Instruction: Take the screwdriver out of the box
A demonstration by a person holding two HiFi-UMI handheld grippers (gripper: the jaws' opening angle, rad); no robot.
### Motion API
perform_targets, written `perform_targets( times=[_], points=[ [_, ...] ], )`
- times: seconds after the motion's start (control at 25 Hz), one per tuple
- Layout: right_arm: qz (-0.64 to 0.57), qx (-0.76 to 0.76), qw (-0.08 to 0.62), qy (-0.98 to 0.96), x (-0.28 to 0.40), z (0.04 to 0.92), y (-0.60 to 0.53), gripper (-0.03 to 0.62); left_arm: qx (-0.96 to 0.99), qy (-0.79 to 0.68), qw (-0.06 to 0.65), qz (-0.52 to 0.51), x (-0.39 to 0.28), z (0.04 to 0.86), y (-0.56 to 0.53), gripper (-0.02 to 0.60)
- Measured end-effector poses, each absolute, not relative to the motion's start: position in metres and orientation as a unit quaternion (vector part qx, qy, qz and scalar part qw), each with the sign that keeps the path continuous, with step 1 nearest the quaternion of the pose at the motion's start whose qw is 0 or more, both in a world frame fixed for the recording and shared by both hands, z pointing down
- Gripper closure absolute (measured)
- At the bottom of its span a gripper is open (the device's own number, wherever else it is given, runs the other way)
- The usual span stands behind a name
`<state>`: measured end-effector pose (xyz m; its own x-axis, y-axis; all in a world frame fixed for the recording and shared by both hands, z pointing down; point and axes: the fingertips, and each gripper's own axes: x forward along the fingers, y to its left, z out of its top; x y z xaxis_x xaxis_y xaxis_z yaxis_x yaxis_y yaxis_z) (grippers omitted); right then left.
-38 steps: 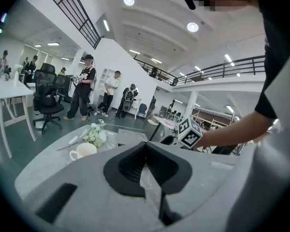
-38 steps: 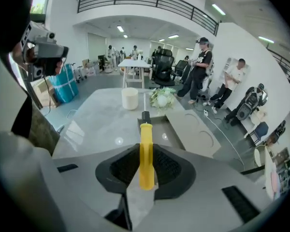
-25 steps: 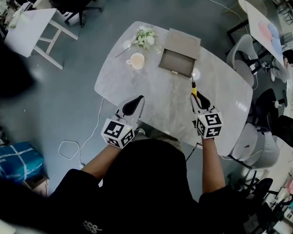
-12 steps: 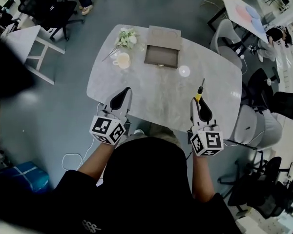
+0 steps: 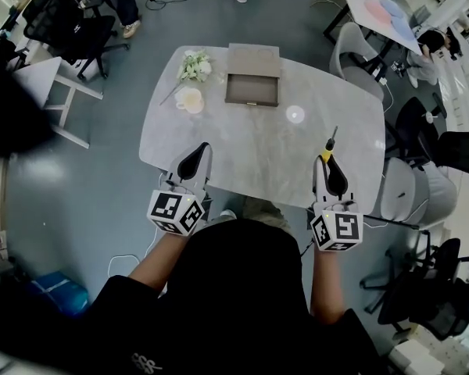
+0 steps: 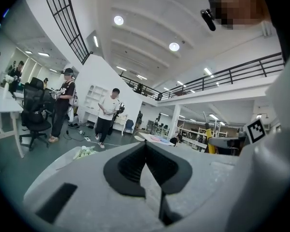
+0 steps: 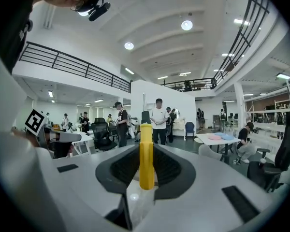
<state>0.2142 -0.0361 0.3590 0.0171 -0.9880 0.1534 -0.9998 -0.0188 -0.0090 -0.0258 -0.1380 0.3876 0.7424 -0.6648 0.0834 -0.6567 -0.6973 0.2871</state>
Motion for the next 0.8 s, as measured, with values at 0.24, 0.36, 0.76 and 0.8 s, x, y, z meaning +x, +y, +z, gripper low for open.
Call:
perform_targets(
  times=[0.24,0.36,0.76,0.8],
  points=[
    [0.047,0.713,0.054,-0.697,0.214,0.353,-0.035,0.513,0.919,-0.367,0.142,-0.011,-0.03,0.385,-0.14,0.569],
    [0.048,0.715,0.051,-0.696,0.215,0.352,-0.034,0.513,0.918,-0.371,0.142,-0.012,-0.034,0.385,-0.139,0.569],
    [0.05,0.7,0.049,-0.711,0.201,0.354,-0.04,0.513,0.914,-0.377,0.148,-0.009,-0.045,0.392,-0.139,0.569],
    [0.05,0.7,0.048,-0.711,0.202,0.354,-0.041,0.513,0.914,-0.378,0.148,-0.01,-0.045,0.392,-0.139,0.57]
  ],
)
